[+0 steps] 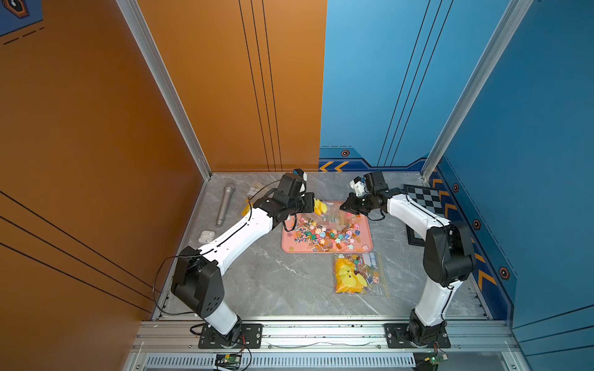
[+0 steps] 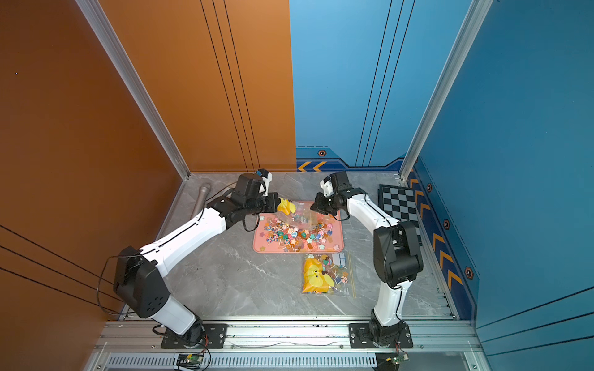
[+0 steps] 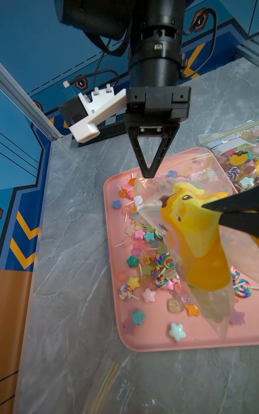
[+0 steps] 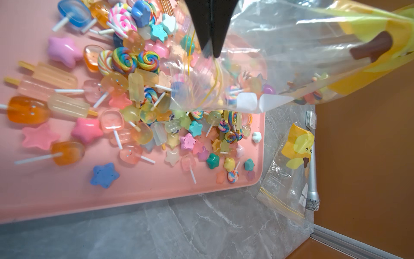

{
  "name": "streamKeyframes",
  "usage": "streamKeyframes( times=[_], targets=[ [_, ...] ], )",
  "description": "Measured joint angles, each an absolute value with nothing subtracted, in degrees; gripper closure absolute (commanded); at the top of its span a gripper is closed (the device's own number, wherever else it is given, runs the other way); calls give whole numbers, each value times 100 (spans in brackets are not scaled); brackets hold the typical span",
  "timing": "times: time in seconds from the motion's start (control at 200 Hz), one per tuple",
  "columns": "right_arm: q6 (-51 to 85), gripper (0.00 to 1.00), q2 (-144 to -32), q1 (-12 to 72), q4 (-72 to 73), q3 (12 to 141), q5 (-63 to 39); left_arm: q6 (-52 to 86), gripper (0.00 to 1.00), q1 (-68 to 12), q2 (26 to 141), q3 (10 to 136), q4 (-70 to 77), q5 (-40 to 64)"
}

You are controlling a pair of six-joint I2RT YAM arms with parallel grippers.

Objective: Pour candies out of the ziploc bag
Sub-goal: 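Pour the candies out of the ziploc bag onto the tray.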

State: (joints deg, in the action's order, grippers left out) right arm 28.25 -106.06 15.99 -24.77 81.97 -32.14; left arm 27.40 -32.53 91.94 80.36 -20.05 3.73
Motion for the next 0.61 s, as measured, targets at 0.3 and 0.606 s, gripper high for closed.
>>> streamKeyframes(
  times=[0.3,0.606],
  targets=[
    [2904,100,-10606,1564,-2255,8189,-3238,2287,100,-3389,9194,8221,-2414,-40],
    [3148,100,-10606,1568,-1809,8016,-3483,1927,100,-3479,9194,8589,-2724,-283]
  ],
)
